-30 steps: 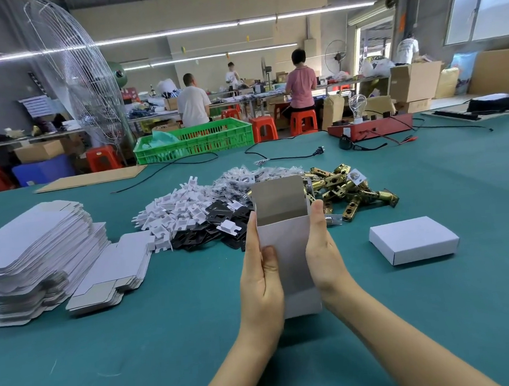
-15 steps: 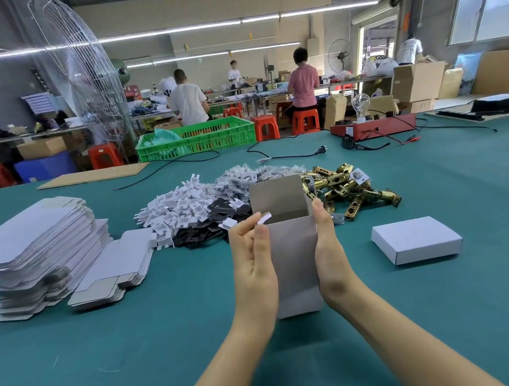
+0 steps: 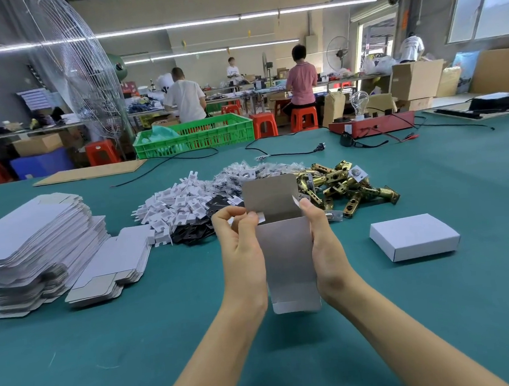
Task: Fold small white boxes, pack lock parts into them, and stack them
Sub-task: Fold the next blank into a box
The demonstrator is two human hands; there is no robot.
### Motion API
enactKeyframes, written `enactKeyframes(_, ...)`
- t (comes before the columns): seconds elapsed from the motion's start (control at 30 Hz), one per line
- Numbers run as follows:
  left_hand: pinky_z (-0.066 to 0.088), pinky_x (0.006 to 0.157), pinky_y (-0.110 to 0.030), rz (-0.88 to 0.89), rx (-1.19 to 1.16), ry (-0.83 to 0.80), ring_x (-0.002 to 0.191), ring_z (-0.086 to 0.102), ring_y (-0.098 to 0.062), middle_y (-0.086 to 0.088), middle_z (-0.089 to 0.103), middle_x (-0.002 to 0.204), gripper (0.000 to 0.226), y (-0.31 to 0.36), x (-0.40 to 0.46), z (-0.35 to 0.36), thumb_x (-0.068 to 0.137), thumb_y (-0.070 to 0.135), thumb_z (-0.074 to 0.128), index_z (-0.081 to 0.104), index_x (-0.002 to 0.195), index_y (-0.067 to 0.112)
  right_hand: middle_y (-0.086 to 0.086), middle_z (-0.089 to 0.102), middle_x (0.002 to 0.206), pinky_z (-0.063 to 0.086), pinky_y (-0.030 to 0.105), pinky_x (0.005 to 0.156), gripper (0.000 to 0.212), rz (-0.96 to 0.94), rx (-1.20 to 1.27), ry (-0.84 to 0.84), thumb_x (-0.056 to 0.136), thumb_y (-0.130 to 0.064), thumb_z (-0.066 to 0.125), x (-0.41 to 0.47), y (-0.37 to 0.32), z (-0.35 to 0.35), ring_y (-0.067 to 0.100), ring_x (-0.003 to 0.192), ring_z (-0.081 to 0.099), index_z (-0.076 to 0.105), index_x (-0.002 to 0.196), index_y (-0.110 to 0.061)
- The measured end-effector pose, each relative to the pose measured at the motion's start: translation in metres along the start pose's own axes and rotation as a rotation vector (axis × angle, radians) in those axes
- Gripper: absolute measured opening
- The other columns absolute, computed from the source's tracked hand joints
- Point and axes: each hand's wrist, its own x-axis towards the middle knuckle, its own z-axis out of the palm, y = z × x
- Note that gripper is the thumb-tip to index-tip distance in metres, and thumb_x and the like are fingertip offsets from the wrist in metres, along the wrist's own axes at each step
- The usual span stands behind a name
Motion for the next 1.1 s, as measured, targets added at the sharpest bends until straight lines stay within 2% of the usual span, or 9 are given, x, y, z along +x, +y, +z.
enactKeyframes(0.13, 0.043, 0.089, -0.048, 0.040, 0.021, -0.099, 0.096, 0.056, -0.022, 0.005, 0.068, 0.097, 0.022, -0.002, -0.001, 0.001, 0.081, 0.028, 0.051, 0.060, 0.090, 0.046, -0.006, 0.073, 0.081, 0.052, 0.021, 0.059, 0.041, -0.018, 0.027, 0.001, 0.097, -0.040, 0.036, 0.001, -0.005, -0.002, 0.007, 0.070, 0.066, 0.072, 0.078, -0.041)
enactKeyframes(0.3, 0.047, 0.099, -0.052, 0.056, 0.043, -0.143, 0.111, 0.060, -0.031, 0.000, 0.069, 0.113, 0.028, 0.001, -0.004, 0.004, 0.086, 0.031, 0.047, 0.066, 0.098, 0.047, -0.004, 0.072, 0.094, 0.054, 0.023, 0.060, 0.037, -0.124, 0.041, -0.010, 0.097, -0.027, 0.031, 0.000, -0.009, -0.001, 0.008, 0.076, 0.067, 0.067, 0.100, -0.036)
enactKeyframes(0.4, 0.046, 0.102, -0.052, 0.053, 0.023, -0.122, 0.110, 0.061, -0.029, 0.003, 0.070, 0.111, 0.031, 0.002, -0.002, 0.003, 0.085, 0.030, 0.047, 0.067, 0.097, 0.051, -0.006, 0.068, 0.108, 0.057, 0.032, 0.075, 0.035, -0.210, 0.003, 0.009, 0.093, -0.025, 0.036, 0.000, -0.012, 0.000, 0.013, 0.091, 0.065, 0.063, 0.105, -0.044)
enactKeyframes(0.53, 0.049, 0.084, -0.041, 0.055, 0.018, -0.138, 0.087, 0.061, -0.014, 0.009, 0.071, 0.095, 0.032, 0.001, -0.001, 0.003, 0.093, 0.023, 0.047, 0.068, 0.091, 0.047, -0.005, 0.066, 0.098, 0.054, 0.032, 0.073, 0.042, -0.320, 0.059, 0.042, 0.098, -0.008, 0.036, 0.001, -0.018, -0.002, 0.013, 0.087, 0.061, 0.063, 0.100, -0.040)
enactKeyframes(0.73, 0.041, 0.084, -0.037, 0.037, 0.019, -0.104, 0.085, 0.053, -0.017, 0.006, 0.066, 0.085, 0.047, 0.003, -0.002, 0.002, 0.103, 0.012, 0.040, 0.069, 0.075, 0.037, -0.006, 0.064, 0.086, 0.048, 0.028, 0.070, 0.042, -0.357, 0.061, 0.088, 0.094, -0.006, 0.040, -0.002, -0.018, 0.003, 0.013, 0.080, 0.056, 0.066, 0.076, -0.033)
enactKeyframes(0.8, 0.048, 0.071, -0.026, 0.023, -0.005, -0.138, 0.072, 0.058, -0.009, 0.008, 0.066, 0.078, 0.048, 0.004, -0.002, 0.001, 0.102, 0.012, 0.039, 0.068, 0.073, 0.034, -0.006, 0.064, 0.081, 0.048, 0.028, 0.065, 0.046, -0.352, 0.068, 0.092, 0.096, -0.002, 0.038, -0.002, -0.017, 0.002, 0.011, 0.073, 0.056, 0.065, 0.074, -0.031)
enactKeyframes(0.9, 0.048, 0.054, -0.019, -0.008, -0.066, -0.191, 0.061, 0.058, -0.006, 0.007, 0.064, 0.072, 0.029, 0.005, -0.005, 0.000, 0.096, 0.030, 0.044, 0.067, 0.078, 0.026, -0.001, 0.064, 0.081, 0.044, 0.032, 0.066, 0.038, -0.343, 0.079, 0.123, 0.094, -0.009, 0.041, -0.002, -0.015, 0.000, 0.017, 0.073, 0.055, 0.065, 0.073, -0.029)
enactKeyframes(1.0, 0.044, 0.072, -0.031, 0.038, -0.014, -0.169, 0.078, 0.054, -0.016, 0.002, 0.061, 0.082, 0.025, 0.007, -0.006, 0.001, 0.080, 0.053, 0.058, 0.066, 0.081, 0.029, 0.007, 0.064, 0.085, 0.042, 0.035, 0.069, 0.032, -0.353, 0.065, 0.133, 0.087, -0.015, 0.039, -0.002, -0.012, -0.001, 0.026, 0.080, 0.053, 0.067, 0.075, -0.024)
enactKeyframes(1.1, 0.037, 0.082, -0.044, 0.051, 0.000, -0.172, 0.088, 0.047, -0.024, -0.007, 0.054, 0.091, 0.022, 0.010, -0.008, 0.003, 0.073, 0.057, 0.065, 0.065, 0.079, 0.036, 0.004, 0.067, 0.080, 0.048, 0.022, 0.061, 0.031, -0.387, 0.079, 0.092, 0.088, -0.012, 0.037, -0.004, -0.013, -0.001, 0.014, 0.072, 0.060, 0.066, 0.080, -0.016)
